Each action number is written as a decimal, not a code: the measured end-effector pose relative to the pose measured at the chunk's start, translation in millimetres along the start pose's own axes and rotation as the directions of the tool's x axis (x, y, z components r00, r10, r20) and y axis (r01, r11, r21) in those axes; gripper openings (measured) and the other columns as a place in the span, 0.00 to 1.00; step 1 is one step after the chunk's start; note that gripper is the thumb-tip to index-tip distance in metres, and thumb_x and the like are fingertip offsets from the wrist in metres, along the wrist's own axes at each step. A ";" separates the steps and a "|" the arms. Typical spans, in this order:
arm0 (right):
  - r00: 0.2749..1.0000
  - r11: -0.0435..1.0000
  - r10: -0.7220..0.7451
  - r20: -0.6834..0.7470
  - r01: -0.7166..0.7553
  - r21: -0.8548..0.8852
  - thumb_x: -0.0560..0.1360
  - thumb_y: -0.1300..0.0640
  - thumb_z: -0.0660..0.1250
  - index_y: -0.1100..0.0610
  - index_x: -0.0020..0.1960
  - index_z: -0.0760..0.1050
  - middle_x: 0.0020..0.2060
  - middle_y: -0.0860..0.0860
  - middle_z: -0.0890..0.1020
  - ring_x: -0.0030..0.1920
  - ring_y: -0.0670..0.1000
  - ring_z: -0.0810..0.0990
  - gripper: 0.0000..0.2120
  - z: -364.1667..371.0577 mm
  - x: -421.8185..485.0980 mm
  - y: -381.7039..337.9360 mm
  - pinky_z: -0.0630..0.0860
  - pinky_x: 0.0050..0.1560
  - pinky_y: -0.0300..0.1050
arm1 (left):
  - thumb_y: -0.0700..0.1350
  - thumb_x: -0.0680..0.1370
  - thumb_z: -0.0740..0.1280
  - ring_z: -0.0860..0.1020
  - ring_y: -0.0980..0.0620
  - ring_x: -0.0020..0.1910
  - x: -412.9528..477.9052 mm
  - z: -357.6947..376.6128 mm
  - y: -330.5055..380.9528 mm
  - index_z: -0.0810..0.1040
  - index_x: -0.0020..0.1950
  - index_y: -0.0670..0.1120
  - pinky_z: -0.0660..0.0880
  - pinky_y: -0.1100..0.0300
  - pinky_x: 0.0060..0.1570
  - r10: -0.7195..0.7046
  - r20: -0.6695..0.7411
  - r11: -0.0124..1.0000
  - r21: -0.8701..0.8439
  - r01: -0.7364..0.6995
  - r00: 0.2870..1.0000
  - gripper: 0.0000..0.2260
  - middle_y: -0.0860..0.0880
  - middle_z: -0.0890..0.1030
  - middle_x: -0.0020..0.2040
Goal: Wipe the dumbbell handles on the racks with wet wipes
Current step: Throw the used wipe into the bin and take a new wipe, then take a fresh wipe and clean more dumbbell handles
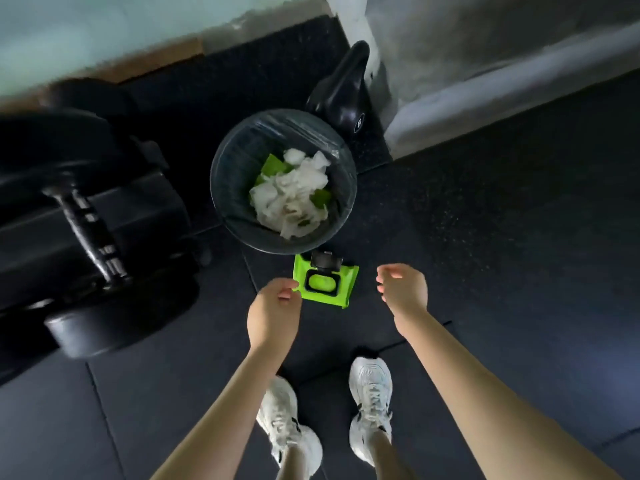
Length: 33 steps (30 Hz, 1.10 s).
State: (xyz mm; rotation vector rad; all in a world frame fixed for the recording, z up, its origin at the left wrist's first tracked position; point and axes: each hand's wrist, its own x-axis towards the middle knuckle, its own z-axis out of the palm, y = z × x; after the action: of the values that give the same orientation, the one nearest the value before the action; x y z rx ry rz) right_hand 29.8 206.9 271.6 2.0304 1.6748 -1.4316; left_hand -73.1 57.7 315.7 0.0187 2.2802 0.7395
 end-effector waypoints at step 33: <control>0.956 0.831 -0.225 0.191 0.290 -0.475 0.73 0.63 0.60 0.46 0.58 0.78 0.54 0.49 0.80 0.54 0.55 0.77 0.19 195.7 163.9 139.7 0.76 0.47 0.46 | 0.50 0.70 0.72 0.71 0.39 0.57 176.8 229.8 -187.6 0.81 0.54 0.45 0.67 0.50 0.60 0.274 -0.070 0.898 0.375 -0.230 0.959 0.15 0.42 0.74 0.58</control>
State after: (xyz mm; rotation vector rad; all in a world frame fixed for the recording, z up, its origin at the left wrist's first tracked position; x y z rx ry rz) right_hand 22.1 144.5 -12.5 1.4450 2.0569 -1.0096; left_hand -17.2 56.2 -25.1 0.4648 2.5330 0.4415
